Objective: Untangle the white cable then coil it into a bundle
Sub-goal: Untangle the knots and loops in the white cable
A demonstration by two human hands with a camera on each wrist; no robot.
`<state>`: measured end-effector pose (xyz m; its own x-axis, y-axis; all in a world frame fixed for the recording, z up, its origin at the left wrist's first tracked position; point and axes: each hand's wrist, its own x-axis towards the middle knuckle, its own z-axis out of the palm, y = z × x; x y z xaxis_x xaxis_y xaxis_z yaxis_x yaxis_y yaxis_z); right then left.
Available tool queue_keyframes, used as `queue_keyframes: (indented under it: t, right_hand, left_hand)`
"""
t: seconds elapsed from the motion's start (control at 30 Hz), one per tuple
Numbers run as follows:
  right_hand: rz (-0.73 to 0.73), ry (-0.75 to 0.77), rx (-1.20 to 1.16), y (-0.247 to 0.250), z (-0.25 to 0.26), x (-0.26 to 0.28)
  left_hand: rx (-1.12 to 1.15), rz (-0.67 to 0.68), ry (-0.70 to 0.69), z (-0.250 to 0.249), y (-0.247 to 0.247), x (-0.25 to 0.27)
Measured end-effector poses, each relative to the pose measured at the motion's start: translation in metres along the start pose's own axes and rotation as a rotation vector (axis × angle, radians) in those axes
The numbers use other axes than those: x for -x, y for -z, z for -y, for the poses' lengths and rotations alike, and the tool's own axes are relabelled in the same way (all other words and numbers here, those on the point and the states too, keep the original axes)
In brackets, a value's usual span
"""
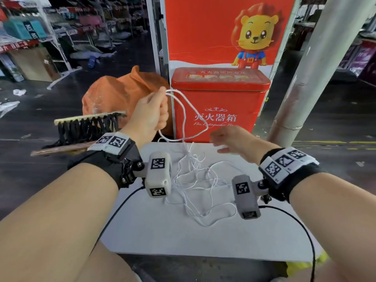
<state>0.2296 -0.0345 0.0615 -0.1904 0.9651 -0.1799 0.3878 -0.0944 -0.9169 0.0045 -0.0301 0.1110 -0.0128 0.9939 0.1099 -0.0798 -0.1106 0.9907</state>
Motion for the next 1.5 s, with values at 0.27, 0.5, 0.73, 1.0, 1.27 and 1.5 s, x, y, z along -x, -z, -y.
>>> queue_keyframes:
  t: [0.27,0.5,0.73,1.0,1.27,1.5]
  right_hand:
    - [0.198,0.034,0.575,-0.038,-0.001,-0.003]
    - [0.04,0.132,0.369,-0.015,-0.004,-0.003]
    - [-0.151,0.281,-0.253,0.002,0.006,0.0]
    - [-0.571,0.222,-0.84,0.021,0.009,-0.002]
    - [-0.381,0.262,-0.976,0.037,0.024,0.009]
    - [-0.149,0.21,0.615,0.03,0.016,0.009]
  left_hand:
    - [0.183,-0.012,-0.091,-0.027,-0.025,0.006]
    - [0.233,-0.436,-0.035,-0.01,0.01,-0.009]
    - [0.051,-0.596,0.09,0.029,0.036,-0.024]
    - [-0.027,-0.638,0.107,0.041,0.05,-0.023]
    - [-0.053,-0.677,0.117,0.045,0.048,-0.024]
    - [-0.059,-0.693,0.015,0.038,0.049,-0.028]
